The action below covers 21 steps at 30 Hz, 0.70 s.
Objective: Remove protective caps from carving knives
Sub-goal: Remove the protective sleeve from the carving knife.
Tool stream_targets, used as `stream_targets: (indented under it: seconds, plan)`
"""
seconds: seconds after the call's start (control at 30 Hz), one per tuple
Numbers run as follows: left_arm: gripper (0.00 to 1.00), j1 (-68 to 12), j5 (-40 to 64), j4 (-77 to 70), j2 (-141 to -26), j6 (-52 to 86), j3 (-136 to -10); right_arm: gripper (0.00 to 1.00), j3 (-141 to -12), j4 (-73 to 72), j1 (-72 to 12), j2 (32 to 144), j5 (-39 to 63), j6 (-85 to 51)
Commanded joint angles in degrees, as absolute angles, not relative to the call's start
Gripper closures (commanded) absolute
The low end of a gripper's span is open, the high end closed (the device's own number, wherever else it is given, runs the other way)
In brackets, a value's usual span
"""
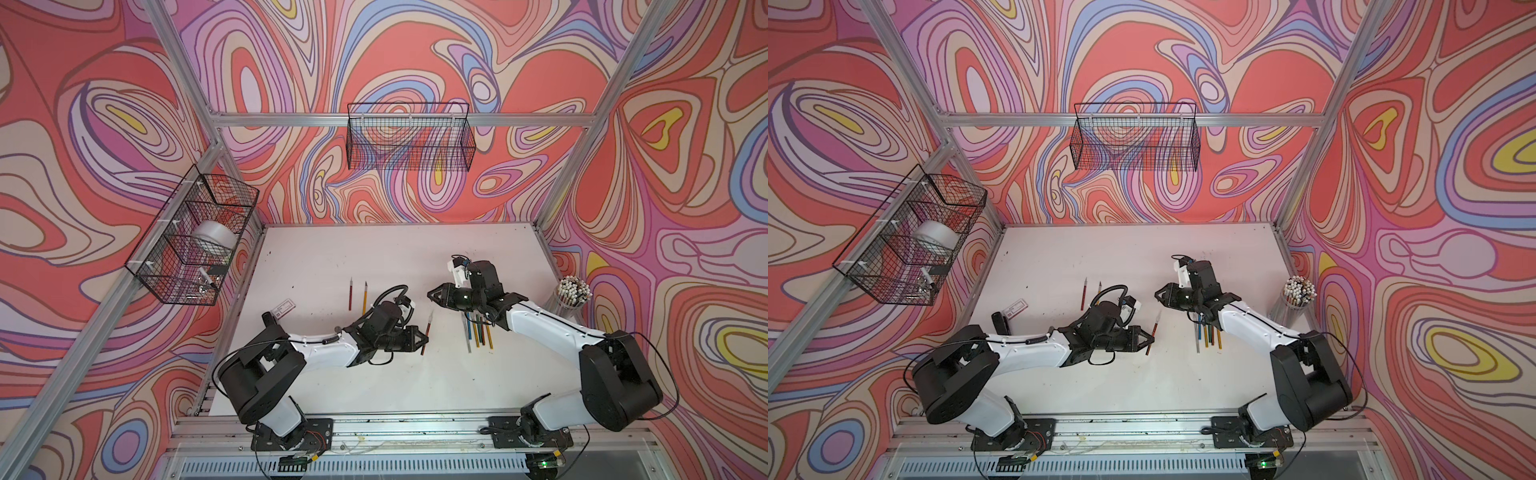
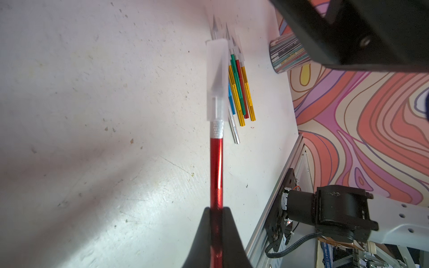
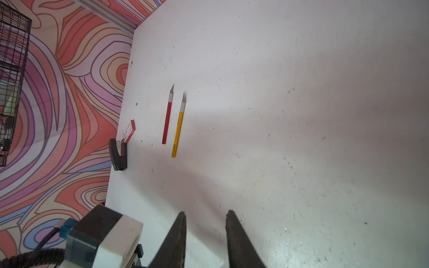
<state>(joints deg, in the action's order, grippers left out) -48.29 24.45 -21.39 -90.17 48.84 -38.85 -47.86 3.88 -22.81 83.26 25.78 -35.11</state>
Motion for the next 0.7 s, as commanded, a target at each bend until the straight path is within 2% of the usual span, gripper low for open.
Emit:
stream_targets:
  seconds: [0.0, 0.67]
  plan:
    - [1.0, -47.8, 25.0, -24.3, -88.6, 49.6, -38.1, 0.68, -46.8, 3.6, -22.6, 84.1, 28.2, -36.4]
    - [1.0, -47.7, 24.1, -26.3, -88.8, 49.9, -38.2, 0.68, -46.9, 3.7, -22.8, 88.0, 31.8, -37.7]
